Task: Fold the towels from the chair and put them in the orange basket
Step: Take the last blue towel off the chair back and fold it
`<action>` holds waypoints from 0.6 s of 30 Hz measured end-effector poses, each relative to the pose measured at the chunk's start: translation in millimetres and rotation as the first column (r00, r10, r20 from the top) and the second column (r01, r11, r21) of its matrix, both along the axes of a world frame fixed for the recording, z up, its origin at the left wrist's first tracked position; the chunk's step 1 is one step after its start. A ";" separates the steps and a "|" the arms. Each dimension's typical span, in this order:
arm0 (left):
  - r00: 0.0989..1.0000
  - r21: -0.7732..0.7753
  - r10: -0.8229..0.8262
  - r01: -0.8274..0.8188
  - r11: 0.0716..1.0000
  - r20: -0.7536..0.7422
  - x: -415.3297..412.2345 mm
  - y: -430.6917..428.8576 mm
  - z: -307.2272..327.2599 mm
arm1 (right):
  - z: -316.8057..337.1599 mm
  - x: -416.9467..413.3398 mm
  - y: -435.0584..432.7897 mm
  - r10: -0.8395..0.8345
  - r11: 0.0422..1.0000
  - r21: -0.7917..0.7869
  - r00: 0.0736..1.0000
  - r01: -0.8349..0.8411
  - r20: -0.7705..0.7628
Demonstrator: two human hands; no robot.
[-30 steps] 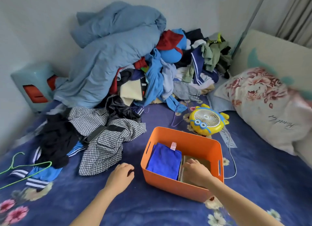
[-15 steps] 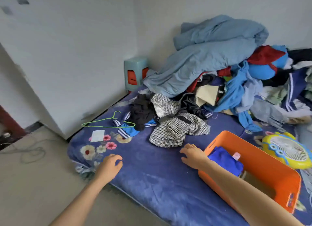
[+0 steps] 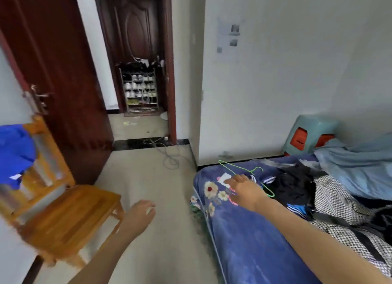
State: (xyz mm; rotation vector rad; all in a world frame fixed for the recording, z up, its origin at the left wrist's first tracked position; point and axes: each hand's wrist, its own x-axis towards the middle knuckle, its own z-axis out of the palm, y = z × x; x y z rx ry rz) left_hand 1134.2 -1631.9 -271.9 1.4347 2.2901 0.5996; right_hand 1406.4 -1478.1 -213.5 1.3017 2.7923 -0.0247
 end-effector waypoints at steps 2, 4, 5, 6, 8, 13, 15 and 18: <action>0.996 0.027 0.085 -0.086 0.996 0.010 -4.4 -20.3 3.5 | 5.1 -16.1 -7.7 0.096 0.995 0.004 0.995 -0.096 0.006; 0.990 0.085 0.142 -0.143 0.986 0.015 -4.2 -43.0 5.0 | 4.9 -29.8 -18.4 0.186 0.982 0.003 0.982 -0.186 0.019; 0.980 0.104 0.195 -0.198 0.975 0.034 -3.5 -54.1 4.1 | 3.1 -35.2 -23.6 0.218 0.976 -0.003 0.976 -0.218 0.026; 0.966 0.118 0.248 -0.255 0.960 0.065 -3.1 -66.0 3.8 | 0.7 -40.2 -28.7 0.246 0.969 -0.016 0.969 -0.246 0.022; 0.934 0.115 0.352 -0.357 0.927 0.062 -4.1 -88.7 -1.4 | -7.6 -47.7 -37.6 0.322 0.945 -0.052 0.947 -0.322 -0.008; 0.861 0.051 0.507 -0.509 0.859 0.046 1.6 -141.0 -16.8 | -29.2 -63.3 -60.2 0.454 0.881 -0.144 0.891 -0.451 -0.009; 0.845 0.046 0.534 -0.535 0.843 0.032 -0.6 -155.5 -20.1 | -33.7 -75.7 -60.9 0.494 0.859 -0.151 0.869 -0.489 -0.003; 0.805 0.085 0.592 -0.592 0.802 0.018 -21.5 -168.9 -17.5 | -29.5 -109.1 -58.4 0.544 0.831 -0.152 0.839 -0.536 0.014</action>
